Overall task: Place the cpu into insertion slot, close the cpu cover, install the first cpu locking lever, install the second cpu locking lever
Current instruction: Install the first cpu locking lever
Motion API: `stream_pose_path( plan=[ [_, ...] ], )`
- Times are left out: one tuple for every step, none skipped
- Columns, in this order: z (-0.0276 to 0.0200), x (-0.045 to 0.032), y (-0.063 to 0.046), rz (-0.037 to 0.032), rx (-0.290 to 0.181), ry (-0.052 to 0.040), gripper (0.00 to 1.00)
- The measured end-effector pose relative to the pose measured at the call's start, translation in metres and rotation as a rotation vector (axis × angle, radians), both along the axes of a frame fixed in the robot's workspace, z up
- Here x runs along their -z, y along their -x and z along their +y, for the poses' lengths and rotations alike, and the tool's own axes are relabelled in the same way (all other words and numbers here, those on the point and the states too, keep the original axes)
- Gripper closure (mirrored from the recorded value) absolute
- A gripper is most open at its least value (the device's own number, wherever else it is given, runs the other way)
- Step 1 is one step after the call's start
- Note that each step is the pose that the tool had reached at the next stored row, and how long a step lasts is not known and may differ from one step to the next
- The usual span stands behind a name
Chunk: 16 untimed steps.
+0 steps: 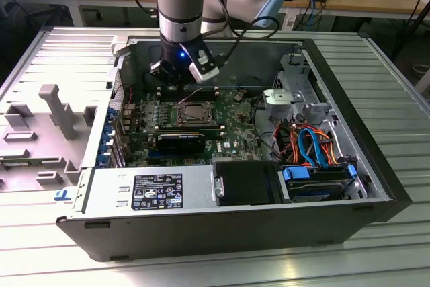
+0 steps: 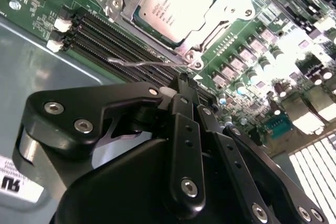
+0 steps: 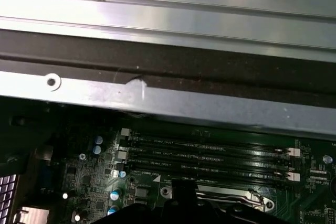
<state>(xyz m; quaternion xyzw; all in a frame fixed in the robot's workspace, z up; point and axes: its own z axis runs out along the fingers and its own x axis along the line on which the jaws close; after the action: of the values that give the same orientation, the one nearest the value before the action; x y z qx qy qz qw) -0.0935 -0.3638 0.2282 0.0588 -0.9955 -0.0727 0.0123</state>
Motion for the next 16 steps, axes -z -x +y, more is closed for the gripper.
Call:
stream_pose_path(
  plan=[
    [0.0002,0.0012,-0.001,0.0000,0.000,0.0002,0.89],
    [0.0005,0.0025,-0.002,-0.0001,-0.001,0.0007,0.89],
    [0.0007,0.0033,-0.002,-0.0001,-0.002,0.0015,0.89],
    [0.0010,0.0040,-0.003,0.0001,-0.002,0.0027,0.89],
    [0.0012,0.0049,-0.004,0.0001,-0.003,0.0035,0.89],
    [0.0015,0.0059,-0.005,0.0001,-0.004,0.0037,0.89],
    [0.0019,0.0067,-0.005,0.0000,-0.004,0.0038,0.89],
    [0.0022,0.0075,-0.006,-0.0001,-0.004,0.0037,0.89],
    [0.0026,0.0085,-0.006,-0.0001,-0.005,0.0036,0.89],
    [0.0029,0.0094,-0.006,0.0000,-0.006,0.0037,0.89],
    [0.0032,0.0106,-0.006,0.0000,-0.007,0.0038,0.89],
    [0.0034,0.0114,-0.006,0.0000,-0.008,0.0042,0.89],
    [0.0038,0.0125,-0.006,0.0000,-0.009,0.0051,0.89],
    [0.0042,0.0134,-0.006,0.0000,-0.010,0.0068,0.89],
    [0.0046,0.0142,-0.007,0.0002,-0.012,0.0089,0.89],
    [0.0049,0.0150,-0.008,0.0003,-0.013,0.0101,0.89]
  ],
)
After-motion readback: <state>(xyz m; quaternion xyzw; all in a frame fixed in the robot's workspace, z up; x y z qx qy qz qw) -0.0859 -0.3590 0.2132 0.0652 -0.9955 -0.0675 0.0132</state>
